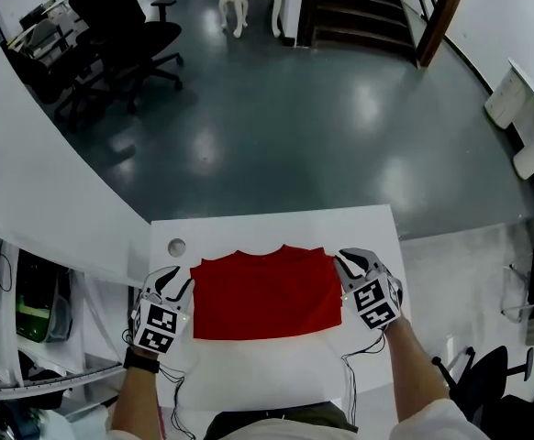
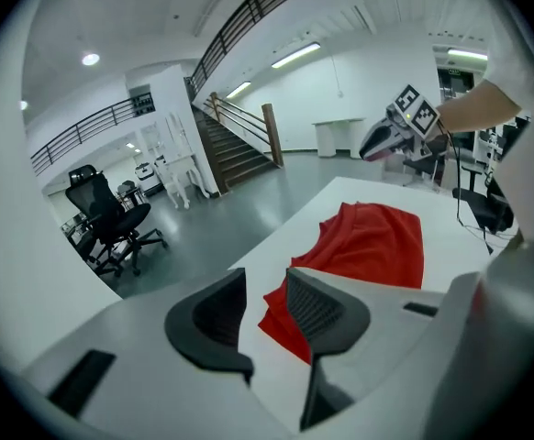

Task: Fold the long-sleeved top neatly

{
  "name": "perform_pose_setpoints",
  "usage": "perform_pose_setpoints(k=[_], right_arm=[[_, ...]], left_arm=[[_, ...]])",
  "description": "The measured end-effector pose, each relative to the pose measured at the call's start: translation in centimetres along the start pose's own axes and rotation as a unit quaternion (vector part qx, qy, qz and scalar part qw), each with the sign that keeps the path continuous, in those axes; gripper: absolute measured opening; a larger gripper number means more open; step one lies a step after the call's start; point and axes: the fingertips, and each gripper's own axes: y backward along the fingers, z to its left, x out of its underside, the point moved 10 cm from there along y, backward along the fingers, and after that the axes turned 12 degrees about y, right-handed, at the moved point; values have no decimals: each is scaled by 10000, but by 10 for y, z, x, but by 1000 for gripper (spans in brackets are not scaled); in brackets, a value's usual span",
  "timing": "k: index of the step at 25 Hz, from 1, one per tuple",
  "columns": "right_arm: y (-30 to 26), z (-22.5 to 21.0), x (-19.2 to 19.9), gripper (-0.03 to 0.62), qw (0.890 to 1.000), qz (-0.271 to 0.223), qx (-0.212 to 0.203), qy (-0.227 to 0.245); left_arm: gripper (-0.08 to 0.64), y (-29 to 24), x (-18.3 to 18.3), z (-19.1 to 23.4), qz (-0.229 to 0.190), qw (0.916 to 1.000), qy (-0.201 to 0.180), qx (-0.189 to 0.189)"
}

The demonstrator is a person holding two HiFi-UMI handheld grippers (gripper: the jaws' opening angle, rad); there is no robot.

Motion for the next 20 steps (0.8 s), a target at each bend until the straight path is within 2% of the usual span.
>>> perform_pose_setpoints(k=[5,11,20], right_arm=[[40,1,-23,54,9973,-527,303,-411],[93,5,-53,54,9920,-928,626,-588],[164,27,-77,50,9808,-1454,1031,-790]], left_arm=[[134,38,-27,-12,-707,9971,244,133],[117,84,-49,-22,-1374,9887,485,340],[98,145,-58,-44,-1921,9786,455,580]])
